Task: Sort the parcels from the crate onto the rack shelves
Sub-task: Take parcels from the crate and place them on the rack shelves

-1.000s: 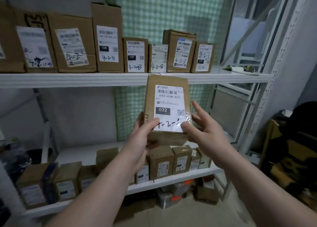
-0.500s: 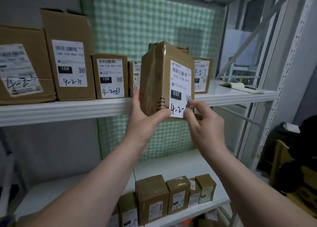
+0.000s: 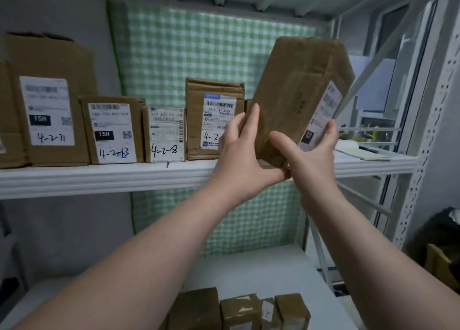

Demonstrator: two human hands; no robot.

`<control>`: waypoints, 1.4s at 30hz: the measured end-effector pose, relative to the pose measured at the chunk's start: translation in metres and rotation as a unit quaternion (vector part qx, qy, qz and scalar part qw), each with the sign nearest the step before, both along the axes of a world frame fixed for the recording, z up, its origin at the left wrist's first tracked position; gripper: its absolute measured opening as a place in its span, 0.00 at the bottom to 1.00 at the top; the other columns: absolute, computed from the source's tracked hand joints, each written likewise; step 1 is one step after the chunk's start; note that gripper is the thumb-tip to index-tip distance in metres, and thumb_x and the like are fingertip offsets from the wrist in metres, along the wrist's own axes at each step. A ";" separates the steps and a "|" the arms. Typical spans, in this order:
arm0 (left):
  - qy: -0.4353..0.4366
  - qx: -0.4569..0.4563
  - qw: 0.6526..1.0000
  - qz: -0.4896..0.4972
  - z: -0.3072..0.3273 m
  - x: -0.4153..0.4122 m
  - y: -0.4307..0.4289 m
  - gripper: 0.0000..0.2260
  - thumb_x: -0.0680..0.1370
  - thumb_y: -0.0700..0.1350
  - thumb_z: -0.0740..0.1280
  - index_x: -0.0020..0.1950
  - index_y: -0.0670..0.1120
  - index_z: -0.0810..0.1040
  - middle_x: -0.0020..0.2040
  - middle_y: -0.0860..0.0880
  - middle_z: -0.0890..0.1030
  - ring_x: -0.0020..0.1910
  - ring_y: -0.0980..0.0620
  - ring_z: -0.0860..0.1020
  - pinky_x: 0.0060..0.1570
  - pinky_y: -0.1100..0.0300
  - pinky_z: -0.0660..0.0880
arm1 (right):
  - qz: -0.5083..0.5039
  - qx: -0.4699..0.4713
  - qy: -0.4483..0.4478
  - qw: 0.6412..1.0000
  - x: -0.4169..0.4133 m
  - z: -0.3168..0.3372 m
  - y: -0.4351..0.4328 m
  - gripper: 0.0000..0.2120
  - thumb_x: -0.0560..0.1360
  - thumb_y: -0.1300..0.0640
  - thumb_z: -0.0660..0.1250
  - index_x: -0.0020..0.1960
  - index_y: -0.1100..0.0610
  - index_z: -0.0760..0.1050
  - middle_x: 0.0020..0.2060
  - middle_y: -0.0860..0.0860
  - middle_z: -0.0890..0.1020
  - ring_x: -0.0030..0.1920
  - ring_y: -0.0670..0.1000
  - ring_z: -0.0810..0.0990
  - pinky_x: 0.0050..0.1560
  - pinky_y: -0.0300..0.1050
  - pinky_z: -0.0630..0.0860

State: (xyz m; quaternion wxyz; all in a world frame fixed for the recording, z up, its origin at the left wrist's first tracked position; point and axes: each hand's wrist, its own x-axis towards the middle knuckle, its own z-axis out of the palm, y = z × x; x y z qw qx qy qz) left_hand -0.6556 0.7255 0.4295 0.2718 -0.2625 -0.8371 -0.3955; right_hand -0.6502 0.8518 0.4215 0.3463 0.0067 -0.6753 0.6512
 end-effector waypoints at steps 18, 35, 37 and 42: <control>-0.039 -0.298 0.902 0.311 -0.074 -0.063 0.056 0.14 0.76 0.49 0.61 0.60 0.48 0.75 0.58 0.49 0.74 0.58 0.47 0.72 0.48 0.55 0.73 | -0.254 0.203 -0.108 0.940 -0.108 -0.016 0.126 0.56 0.63 0.33 0.73 0.77 0.38 0.39 0.69 0.65 0.58 0.64 0.66 0.64 0.69 0.58 0.61; 0.035 -0.304 0.897 0.319 -0.062 -0.084 0.052 0.23 0.75 0.55 0.61 0.69 0.52 0.66 0.60 0.51 0.70 0.57 0.48 0.66 0.64 0.55 0.62 | -0.237 0.286 -0.163 0.914 -0.159 -0.024 0.112 0.60 0.62 0.23 0.65 0.77 0.43 0.31 0.74 0.68 0.53 0.72 0.66 0.62 0.73 0.68 0.49; 0.031 -0.305 0.897 0.318 -0.063 -0.084 0.051 0.25 0.75 0.57 0.61 0.70 0.52 0.65 0.60 0.51 0.69 0.57 0.48 0.66 0.65 0.54 0.62 | -0.237 0.287 -0.171 0.912 -0.161 -0.026 0.110 0.58 0.63 0.23 0.63 0.77 0.43 0.31 0.75 0.68 0.52 0.73 0.65 0.61 0.73 0.68 0.47; 0.020 -0.316 0.895 0.313 -0.065 -0.084 0.053 0.28 0.74 0.57 0.62 0.71 0.51 0.62 0.61 0.50 0.67 0.58 0.48 0.64 0.67 0.51 0.60 | -0.253 0.286 -0.167 0.909 -0.169 -0.031 0.108 0.49 0.67 0.22 0.54 0.78 0.42 0.36 0.75 0.67 0.54 0.71 0.66 0.63 0.73 0.68 0.42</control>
